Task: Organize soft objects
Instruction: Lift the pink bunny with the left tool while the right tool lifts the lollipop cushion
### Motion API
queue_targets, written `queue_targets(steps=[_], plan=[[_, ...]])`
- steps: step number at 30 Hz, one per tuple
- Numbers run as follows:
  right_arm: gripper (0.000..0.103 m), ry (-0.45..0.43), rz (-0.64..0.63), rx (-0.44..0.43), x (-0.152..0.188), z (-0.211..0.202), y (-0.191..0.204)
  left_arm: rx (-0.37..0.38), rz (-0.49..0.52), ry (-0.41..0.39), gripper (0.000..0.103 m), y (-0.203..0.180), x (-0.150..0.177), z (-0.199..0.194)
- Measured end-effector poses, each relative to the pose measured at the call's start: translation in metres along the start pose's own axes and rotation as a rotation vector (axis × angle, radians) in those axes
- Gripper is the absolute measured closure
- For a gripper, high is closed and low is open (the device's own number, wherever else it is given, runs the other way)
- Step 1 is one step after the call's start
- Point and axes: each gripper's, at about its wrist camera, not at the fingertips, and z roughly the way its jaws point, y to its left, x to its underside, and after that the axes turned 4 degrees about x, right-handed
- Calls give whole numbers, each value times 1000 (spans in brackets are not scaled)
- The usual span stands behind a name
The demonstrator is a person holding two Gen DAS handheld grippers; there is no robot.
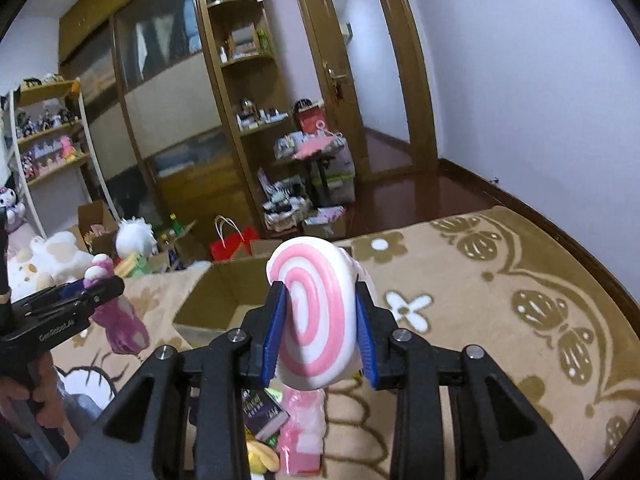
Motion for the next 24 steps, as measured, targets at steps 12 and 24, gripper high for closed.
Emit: queue_targets(steps=[12, 24], plan=[[68, -58, 43, -35, -17, 22, -12, -35, 35, -114, 60, -2, -33, 27], [68, -45, 2, -88, -25, 61, -1, -2, 43, -102, 60, 0, -33, 62]])
